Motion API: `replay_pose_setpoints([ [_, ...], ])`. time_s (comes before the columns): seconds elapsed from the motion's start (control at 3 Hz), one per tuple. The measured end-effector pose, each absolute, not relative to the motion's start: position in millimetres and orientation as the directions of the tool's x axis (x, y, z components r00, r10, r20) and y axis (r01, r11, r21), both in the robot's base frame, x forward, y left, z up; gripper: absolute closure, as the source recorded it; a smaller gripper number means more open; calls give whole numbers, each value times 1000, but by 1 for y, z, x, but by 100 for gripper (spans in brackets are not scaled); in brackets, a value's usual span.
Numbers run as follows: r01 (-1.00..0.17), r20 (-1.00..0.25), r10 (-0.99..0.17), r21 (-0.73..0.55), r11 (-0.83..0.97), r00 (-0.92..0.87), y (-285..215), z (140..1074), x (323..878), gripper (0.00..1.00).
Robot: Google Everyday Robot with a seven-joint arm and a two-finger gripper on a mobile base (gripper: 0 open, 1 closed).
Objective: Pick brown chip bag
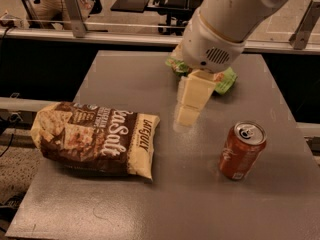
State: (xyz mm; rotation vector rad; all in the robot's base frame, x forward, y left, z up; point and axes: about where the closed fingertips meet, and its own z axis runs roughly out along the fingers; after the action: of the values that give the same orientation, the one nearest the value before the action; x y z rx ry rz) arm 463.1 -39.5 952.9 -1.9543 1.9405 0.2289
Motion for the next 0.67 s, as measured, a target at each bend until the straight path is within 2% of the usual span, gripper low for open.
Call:
replay_pose_setpoints([
  [0.67,-995,-366,-929,-99,-19,54,43,912,449,0],
])
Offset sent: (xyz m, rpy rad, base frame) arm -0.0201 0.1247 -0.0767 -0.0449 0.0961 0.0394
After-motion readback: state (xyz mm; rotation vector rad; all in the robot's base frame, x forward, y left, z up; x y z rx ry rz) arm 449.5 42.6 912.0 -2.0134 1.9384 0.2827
